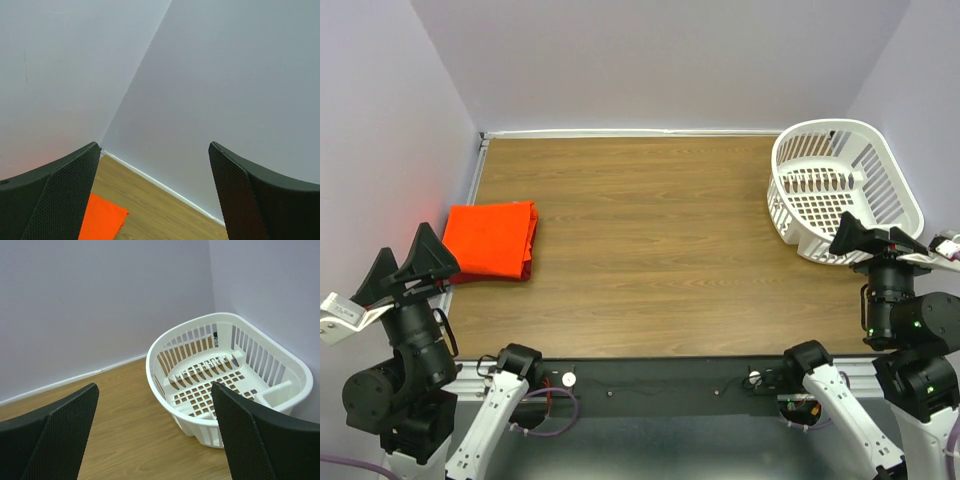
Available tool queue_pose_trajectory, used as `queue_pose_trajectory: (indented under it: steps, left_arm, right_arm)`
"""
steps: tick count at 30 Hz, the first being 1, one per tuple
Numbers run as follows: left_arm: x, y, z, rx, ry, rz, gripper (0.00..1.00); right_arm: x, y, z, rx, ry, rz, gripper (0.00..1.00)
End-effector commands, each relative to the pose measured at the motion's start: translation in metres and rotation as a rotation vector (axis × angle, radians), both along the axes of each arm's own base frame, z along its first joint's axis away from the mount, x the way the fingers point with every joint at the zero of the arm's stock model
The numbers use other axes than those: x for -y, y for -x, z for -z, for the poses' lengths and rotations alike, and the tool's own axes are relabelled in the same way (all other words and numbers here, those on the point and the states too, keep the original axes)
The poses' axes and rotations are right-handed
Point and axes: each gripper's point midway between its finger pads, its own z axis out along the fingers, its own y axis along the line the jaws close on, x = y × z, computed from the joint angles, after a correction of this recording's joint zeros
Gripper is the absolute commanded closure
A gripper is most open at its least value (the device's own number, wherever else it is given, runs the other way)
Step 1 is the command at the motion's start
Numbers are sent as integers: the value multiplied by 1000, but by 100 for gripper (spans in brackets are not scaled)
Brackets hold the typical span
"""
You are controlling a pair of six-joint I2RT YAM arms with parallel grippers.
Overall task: Fold and stack the t-shirts
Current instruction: Reset both grippers
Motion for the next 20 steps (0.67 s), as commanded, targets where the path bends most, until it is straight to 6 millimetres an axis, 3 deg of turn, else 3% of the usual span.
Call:
queue_pose_trajectory:
  steps: [1, 20]
  left_arm:
    - [-6, 3, -1, 26, 39, -22, 3]
    - [-13, 10, 3, 63, 43, -62, 3]
  right_arm:
    - [-2, 0, 1, 13, 18, -16, 0]
    - [-2, -2, 4, 11, 39, -7, 0]
